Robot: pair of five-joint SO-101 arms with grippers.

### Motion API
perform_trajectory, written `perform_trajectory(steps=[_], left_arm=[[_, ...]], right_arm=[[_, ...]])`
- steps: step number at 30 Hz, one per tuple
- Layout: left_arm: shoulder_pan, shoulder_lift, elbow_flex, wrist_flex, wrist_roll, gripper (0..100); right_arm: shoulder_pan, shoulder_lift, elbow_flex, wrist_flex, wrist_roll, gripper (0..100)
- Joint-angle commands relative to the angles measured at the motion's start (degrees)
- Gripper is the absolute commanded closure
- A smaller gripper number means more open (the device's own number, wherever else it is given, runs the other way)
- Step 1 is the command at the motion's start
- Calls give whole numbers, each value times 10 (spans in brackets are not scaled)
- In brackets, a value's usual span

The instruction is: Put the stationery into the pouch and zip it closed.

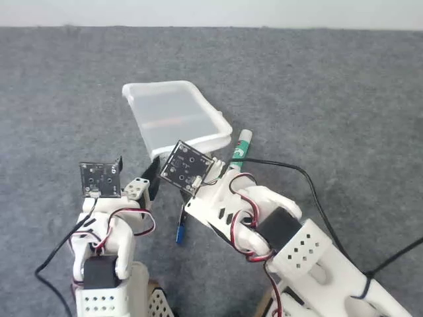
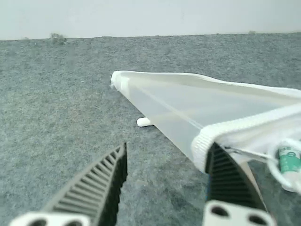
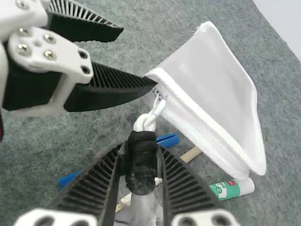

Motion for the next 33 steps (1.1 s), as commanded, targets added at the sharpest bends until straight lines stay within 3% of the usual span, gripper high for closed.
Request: perform_trajectory(steps=[1,8,16,25,33], left_arm=[[-20,-11,-8,-17,-11,803],[-65,-11,-22,-11,-11,870],[-67,-11,-31,-4,-11,946],[-92,-11,-34,0,-11,949],[-93,-11,-33,0,-11,949]], right_arm=[[-12,-32,-1,2,4,991],[-8,-33,6,0,4,991],[58,-36,3,-11,-21,991],[119,-37,-7,-15,-60,991],[128,-37,-7,-15,-66,991]])
